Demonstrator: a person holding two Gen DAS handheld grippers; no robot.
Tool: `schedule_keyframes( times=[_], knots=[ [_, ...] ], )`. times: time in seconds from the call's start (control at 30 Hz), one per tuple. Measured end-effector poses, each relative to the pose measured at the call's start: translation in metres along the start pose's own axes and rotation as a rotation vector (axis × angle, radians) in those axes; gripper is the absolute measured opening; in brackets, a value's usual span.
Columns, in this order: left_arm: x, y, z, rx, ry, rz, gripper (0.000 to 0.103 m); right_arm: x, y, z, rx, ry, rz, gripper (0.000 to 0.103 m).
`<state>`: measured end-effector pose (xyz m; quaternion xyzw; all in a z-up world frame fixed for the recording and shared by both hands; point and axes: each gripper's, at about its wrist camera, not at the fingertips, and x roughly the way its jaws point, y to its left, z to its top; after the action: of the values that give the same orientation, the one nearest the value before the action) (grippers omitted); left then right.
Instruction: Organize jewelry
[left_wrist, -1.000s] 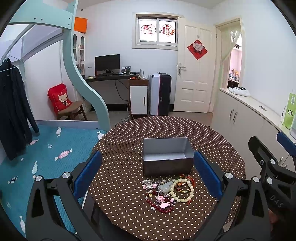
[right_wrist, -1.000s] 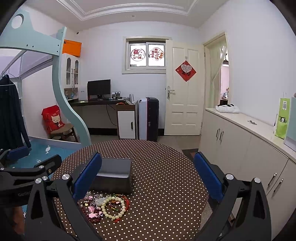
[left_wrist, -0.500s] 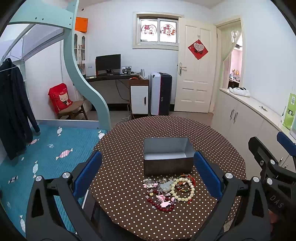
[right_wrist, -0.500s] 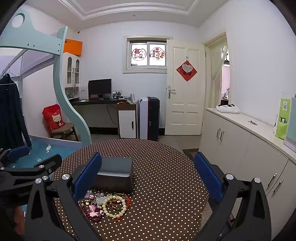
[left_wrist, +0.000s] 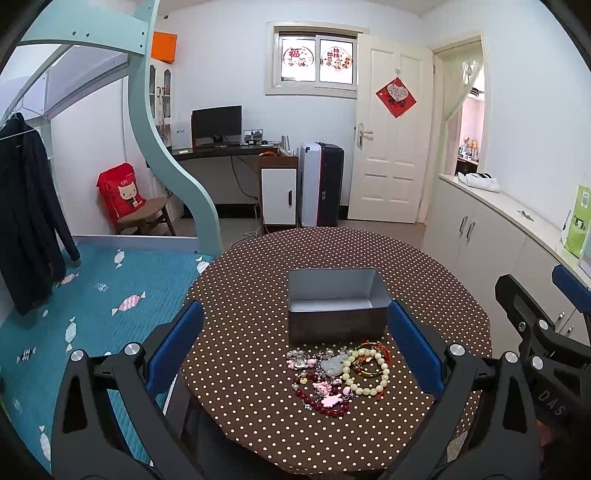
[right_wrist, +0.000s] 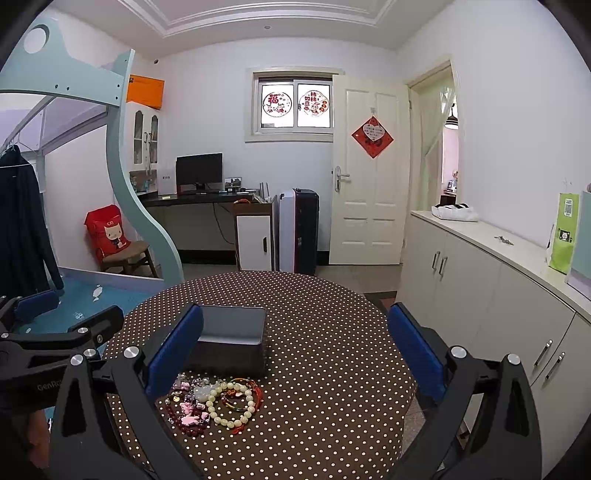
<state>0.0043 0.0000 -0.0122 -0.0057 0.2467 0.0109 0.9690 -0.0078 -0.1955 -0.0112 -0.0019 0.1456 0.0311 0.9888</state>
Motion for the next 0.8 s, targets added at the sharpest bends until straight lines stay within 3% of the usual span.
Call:
schedule_keyframes(
  times=[0.8],
  knots=[
    [0.0008, -0.0035, 0.0026, 0.004, -0.012, -0.011, 0.098, 0.0017, -0.0022, -0.0035, 0.012, 0.000, 0.000, 0.096]
  ],
)
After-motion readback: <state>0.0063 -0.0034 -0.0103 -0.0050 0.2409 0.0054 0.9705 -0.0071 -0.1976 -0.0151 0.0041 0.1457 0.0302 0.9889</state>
